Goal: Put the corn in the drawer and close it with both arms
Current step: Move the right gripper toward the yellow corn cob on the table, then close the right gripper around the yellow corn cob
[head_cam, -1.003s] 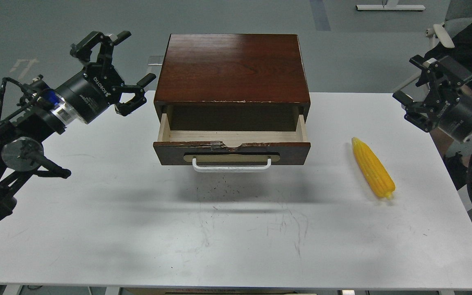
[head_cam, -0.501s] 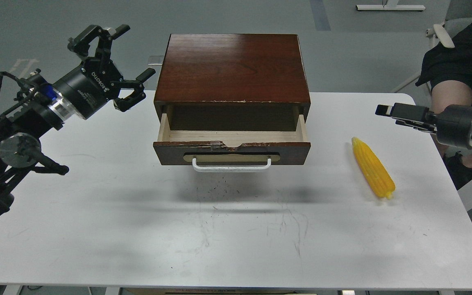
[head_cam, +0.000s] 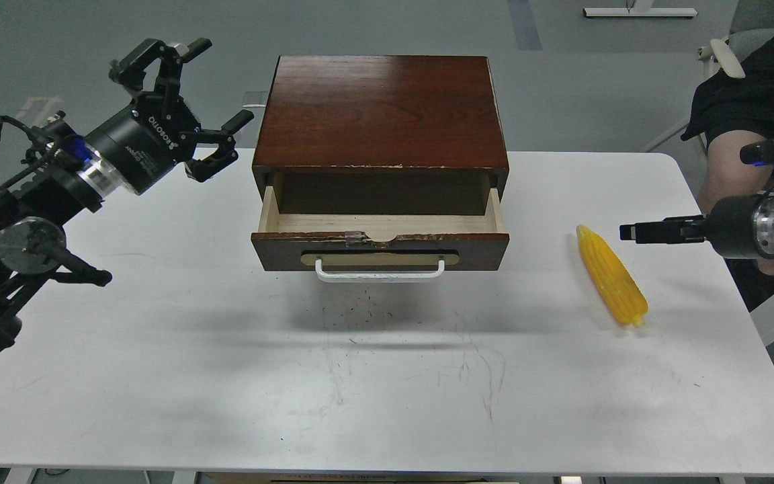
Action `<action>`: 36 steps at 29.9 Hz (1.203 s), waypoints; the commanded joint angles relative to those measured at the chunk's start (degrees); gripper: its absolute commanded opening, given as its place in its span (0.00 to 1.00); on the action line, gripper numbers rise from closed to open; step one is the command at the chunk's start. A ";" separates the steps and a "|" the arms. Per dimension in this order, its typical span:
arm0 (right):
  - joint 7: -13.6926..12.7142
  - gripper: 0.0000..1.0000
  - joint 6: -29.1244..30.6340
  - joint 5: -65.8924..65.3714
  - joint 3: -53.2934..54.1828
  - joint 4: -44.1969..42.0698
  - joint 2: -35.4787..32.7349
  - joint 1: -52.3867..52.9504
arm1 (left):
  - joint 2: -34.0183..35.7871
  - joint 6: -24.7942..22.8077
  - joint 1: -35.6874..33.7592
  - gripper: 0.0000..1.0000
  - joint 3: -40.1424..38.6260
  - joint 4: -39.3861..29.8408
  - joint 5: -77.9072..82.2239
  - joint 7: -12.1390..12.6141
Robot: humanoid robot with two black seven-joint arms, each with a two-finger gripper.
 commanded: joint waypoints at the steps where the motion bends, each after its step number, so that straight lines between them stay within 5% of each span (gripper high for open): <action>1: 0.01 1.00 -1.67 -0.49 -5.06 -4.66 4.19 1.09 | -0.02 0.00 0.00 0.99 -0.01 0.01 0.00 0.00; 20: 0.18 1.00 -2.03 -0.40 -12.90 -9.86 10.09 2.50 | 0.42 0.00 0.00 0.99 0.08 0.01 0.00 0.00; 29: 0.23 0.87 -2.03 -0.40 -13.25 -9.86 11.14 1.36 | 0.51 0.00 0.00 0.99 -0.01 0.01 0.00 0.00; 31: 0.23 0.79 -2.03 -0.40 -13.34 -9.86 11.14 1.18 | 0.68 0.00 0.00 0.99 -0.01 0.01 0.00 0.00; 33: 0.23 0.62 -2.03 -0.40 -13.34 -9.86 11.14 1.09 | 0.86 0.00 0.00 0.99 0.08 0.01 0.00 -0.09; 34: 0.23 0.46 -2.03 -0.40 -13.34 -9.86 11.14 1.01 | 0.86 0.00 0.00 0.99 -0.01 0.01 0.00 -0.09; 36: 0.23 0.32 -2.03 -0.40 -13.34 -9.78 11.14 1.01 | 0.86 0.00 0.00 0.99 0.08 0.01 0.00 0.00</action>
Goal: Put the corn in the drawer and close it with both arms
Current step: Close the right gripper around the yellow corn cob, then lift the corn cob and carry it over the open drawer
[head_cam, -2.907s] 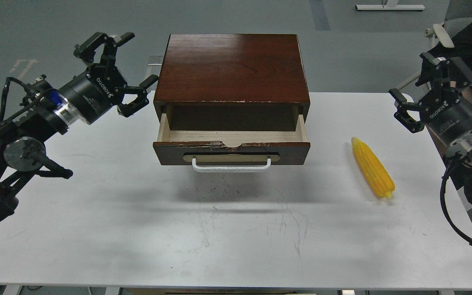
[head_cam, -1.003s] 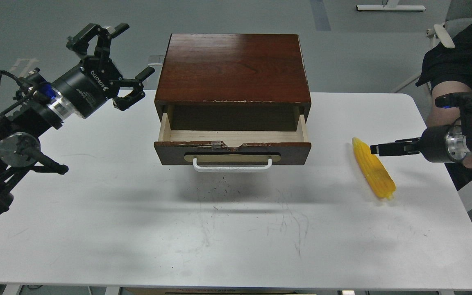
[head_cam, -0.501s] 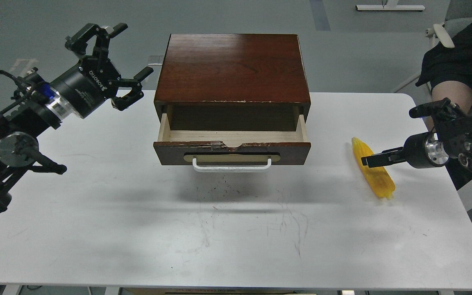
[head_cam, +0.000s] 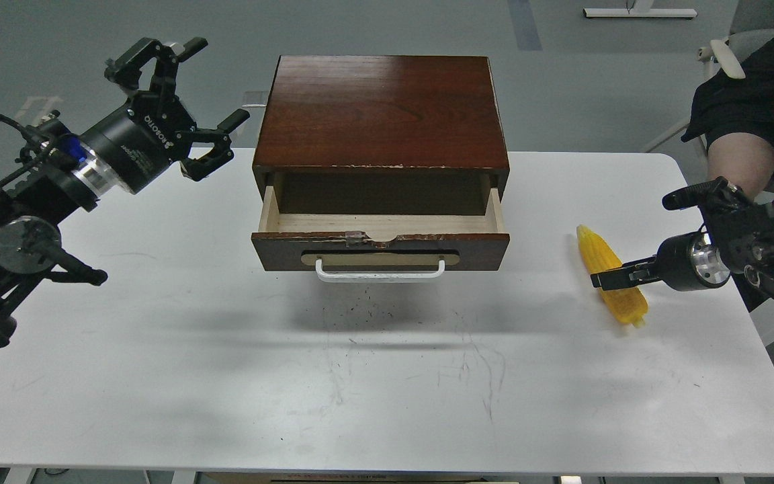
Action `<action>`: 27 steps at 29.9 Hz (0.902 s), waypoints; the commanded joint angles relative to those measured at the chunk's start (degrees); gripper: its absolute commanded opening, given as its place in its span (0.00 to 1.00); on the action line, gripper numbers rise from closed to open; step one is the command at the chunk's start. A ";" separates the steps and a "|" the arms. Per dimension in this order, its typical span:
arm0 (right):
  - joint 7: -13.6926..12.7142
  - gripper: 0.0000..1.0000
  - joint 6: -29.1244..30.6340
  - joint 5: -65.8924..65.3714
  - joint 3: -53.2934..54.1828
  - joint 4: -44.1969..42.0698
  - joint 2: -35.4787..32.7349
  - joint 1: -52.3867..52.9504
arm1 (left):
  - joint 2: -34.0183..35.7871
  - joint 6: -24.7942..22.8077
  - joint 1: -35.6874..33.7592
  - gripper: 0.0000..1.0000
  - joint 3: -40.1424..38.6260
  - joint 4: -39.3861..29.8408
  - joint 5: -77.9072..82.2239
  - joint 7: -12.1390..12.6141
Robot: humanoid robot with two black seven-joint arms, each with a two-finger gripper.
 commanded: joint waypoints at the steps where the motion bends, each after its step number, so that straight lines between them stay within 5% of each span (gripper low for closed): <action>1: -0.01 0.23 0.09 -0.01 -0.01 0.18 -0.08 -0.07 | 0.04 0.00 0.00 0.99 0.07 0.00 0.00 0.01; 4: -0.01 0.07 0.10 0.08 -0.09 1.05 -0.70 -0.07 | 0.31 0.00 0.00 0.99 -0.02 0.00 0.00 0.01; 8: -0.01 0.04 0.18 0.17 -0.09 2.46 -1.75 0.37 | 0.92 0.00 0.00 0.99 0.07 0.00 -0.09 -0.08; 18: -0.01 0.05 0.10 2.45 1.22 14.83 -11.06 14.14 | 2.24 0.00 -0.09 0.99 -0.20 -0.26 -0.26 -0.08; 27: -0.01 0.05 0.27 2.29 0.70 23.03 -7.57 25.93 | 2.59 0.00 -0.26 0.99 -0.20 -0.26 -0.26 0.01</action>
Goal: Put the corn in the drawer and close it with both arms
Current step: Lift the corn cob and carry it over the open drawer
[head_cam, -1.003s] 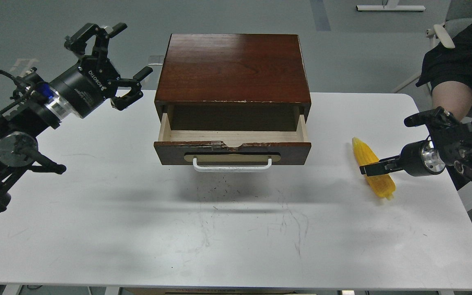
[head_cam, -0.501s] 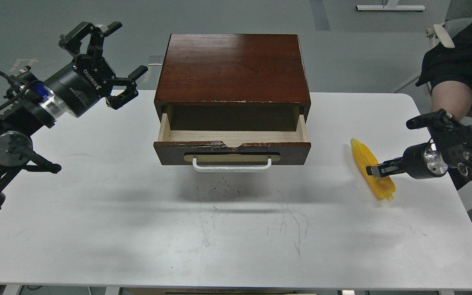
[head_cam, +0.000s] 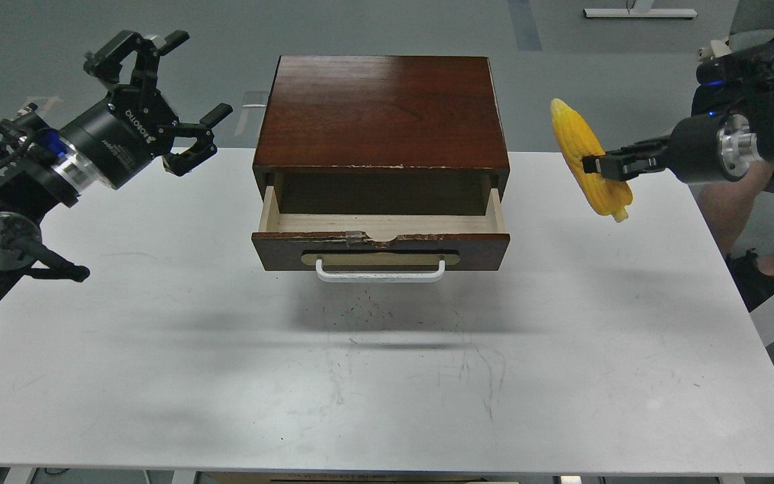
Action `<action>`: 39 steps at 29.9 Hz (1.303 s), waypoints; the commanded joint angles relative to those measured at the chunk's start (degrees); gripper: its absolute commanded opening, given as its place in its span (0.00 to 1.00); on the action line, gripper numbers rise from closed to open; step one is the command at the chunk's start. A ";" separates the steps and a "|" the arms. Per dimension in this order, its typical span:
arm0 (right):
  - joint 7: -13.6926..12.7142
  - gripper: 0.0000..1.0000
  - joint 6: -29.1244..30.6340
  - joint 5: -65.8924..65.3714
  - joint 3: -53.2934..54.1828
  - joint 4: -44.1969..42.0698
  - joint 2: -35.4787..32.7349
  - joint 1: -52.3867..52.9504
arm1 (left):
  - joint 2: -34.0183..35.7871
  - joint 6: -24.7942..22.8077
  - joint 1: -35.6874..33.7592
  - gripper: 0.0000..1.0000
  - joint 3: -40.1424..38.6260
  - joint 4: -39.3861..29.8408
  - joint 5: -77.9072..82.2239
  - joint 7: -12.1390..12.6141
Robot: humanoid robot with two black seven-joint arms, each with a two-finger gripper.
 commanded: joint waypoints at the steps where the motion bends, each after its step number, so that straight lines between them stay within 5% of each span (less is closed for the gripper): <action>1: 0.00 0.05 0.03 -1.38 -0.72 1.59 3.77 3.80 | 0.12 0.00 -0.12 0.99 0.01 -0.01 0.02 0.09; 10: 0.00 0.05 -0.49 -13.51 -4.23 1.51 18.36 11.36 | 2.50 0.00 -0.20 0.99 0.09 -0.01 -0.07 0.09; 17: 0.00 0.05 -6.46 -19.74 -9.77 -0.42 27.41 12.77 | 2.67 0.00 -0.20 0.99 0.09 -0.01 -0.07 0.09; 23: 0.00 0.04 -13.41 -22.66 -12.23 -1.66 30.23 14.00 | 2.67 0.00 -0.20 0.99 0.09 -0.01 -0.07 0.09; 39: 0.00 0.04 -17.90 -23.36 -17.07 -1.13 32.69 14.71 | 3.02 0.00 -0.20 0.99 0.09 -0.10 -0.07 0.00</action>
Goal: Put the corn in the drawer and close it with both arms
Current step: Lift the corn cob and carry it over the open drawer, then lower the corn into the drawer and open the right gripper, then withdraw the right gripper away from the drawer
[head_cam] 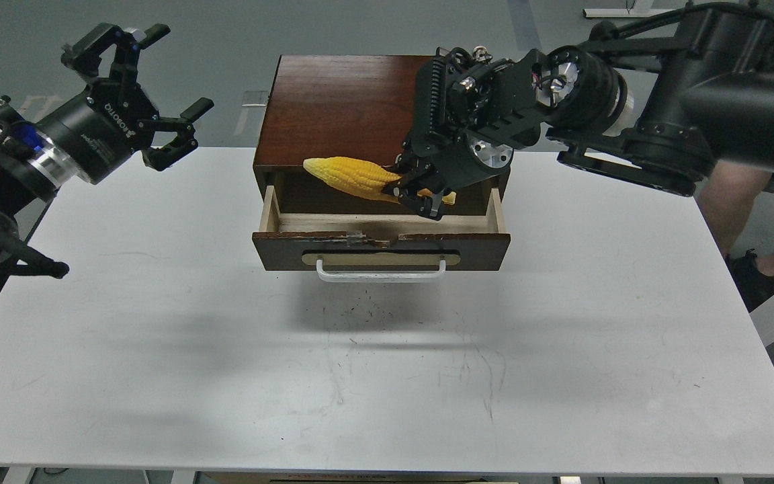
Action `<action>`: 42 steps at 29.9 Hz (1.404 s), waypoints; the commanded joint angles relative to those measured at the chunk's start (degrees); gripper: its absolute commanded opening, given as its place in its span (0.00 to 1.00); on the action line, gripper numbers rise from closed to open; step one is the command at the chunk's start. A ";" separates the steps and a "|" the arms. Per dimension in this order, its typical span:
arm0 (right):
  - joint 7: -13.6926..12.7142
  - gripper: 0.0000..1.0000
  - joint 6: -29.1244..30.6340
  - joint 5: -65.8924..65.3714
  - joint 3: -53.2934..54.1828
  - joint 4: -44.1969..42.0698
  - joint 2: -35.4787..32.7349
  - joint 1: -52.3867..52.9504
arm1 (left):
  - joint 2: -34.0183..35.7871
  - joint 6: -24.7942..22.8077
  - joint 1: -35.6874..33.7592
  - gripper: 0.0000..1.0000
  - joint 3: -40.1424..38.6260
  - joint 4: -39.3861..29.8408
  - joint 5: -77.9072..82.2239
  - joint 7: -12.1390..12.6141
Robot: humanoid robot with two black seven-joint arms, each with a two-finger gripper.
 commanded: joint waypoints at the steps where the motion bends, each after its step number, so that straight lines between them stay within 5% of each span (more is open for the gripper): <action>1: 0.01 0.04 -0.38 -0.01 -0.51 -0.05 0.25 -0.51 | 0.07 0.00 0.00 0.99 -0.01 0.02 0.01 -0.02; 11: 0.01 0.53 -0.38 0.07 -0.43 -0.05 0.25 -0.87 | 0.16 0.00 0.09 0.99 -0.01 0.02 0.01 -0.02; 13: 0.01 0.79 -0.38 0.25 -0.34 -0.05 0.25 -0.87 | 0.16 0.00 0.09 0.99 -0.01 -0.06 0.01 -0.02; 17: 0.01 0.96 -0.47 1.30 0.10 -0.13 0.16 -0.87 | 0.16 0.00 0.00 0.99 -0.01 -0.06 0.01 -0.02; 28: 0.01 0.99 -0.38 12.98 3.35 -0.22 -2.03 0.01 | 0.33 0.00 0.00 0.99 -0.01 0.02 0.18 -0.11; 35: 0.01 0.99 -0.38 30.35 9.76 -0.57 -11.60 -2.44 | 2.44 0.00 0.00 0.99 0.00 0.02 0.27 -0.37; 42: 0.01 0.99 -0.82 55.60 16.09 -0.75 -21.45 -13.34 | 2.62 0.00 -0.61 0.99 -0.36 0.11 0.36 -7.84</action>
